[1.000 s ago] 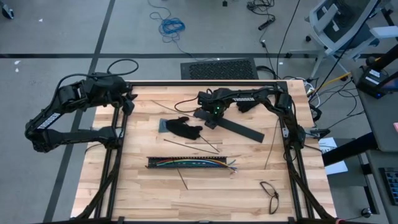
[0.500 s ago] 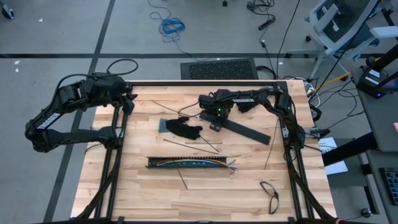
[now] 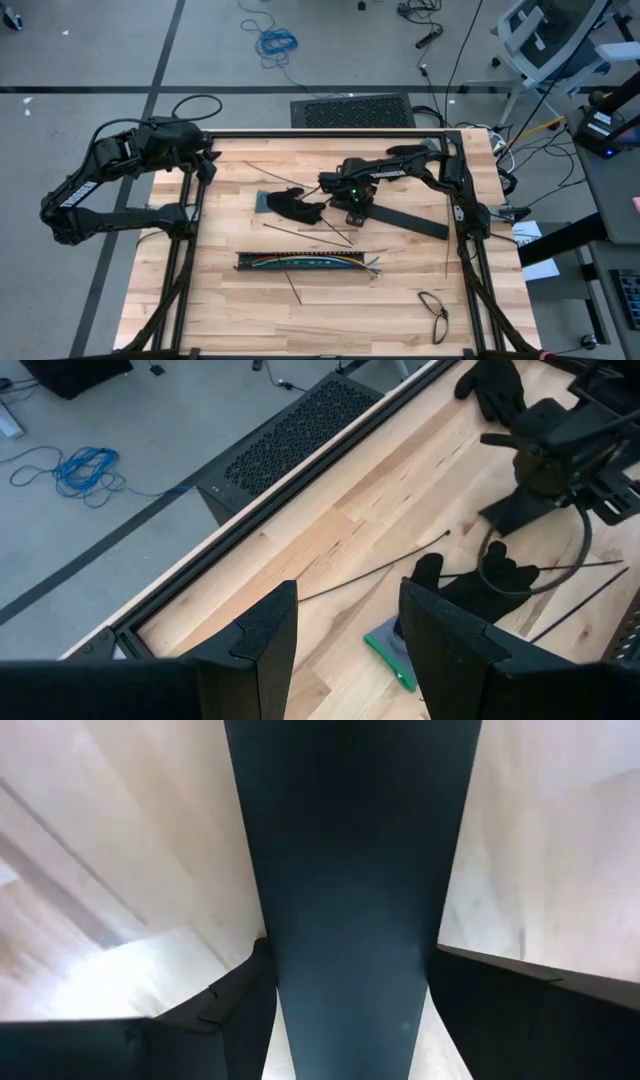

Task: Ziptie cables
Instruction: Close the cable duct

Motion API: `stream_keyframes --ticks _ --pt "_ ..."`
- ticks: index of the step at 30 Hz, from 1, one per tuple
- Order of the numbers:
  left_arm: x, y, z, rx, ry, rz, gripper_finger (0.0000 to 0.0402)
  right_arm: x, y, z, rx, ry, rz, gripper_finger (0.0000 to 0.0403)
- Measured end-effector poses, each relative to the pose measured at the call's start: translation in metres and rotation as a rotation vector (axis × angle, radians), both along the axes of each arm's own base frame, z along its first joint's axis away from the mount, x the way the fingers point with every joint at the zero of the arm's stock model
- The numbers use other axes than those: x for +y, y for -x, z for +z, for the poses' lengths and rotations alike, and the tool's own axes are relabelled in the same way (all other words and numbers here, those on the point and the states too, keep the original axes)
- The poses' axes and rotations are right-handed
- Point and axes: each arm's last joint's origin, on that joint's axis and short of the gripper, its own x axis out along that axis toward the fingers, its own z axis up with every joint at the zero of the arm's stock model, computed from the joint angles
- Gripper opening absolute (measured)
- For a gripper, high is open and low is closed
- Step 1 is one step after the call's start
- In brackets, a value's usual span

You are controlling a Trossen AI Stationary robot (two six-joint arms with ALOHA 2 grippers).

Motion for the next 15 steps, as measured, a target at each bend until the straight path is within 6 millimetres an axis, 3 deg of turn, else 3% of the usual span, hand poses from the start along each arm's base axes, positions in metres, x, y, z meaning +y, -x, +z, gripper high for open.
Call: stream_keyframes --ticks 5,10,15 --pt "0.0 0.0 0.0 0.005 0.002 -0.001 0.0173 0.007 0.005 0.008 0.021 -0.038 0.014 0.0241" --pt "0.0 0.0 0.0 0.005 0.002 -0.001 0.0173 0.008 0.007 0.042 -0.113 -0.033 0.032 0.0247" --pt "0.0 0.0 0.0 0.006 0.0 -0.002 0.0173 0.002 0.006 0.046 -0.16 -0.045 0.014 0.0256"
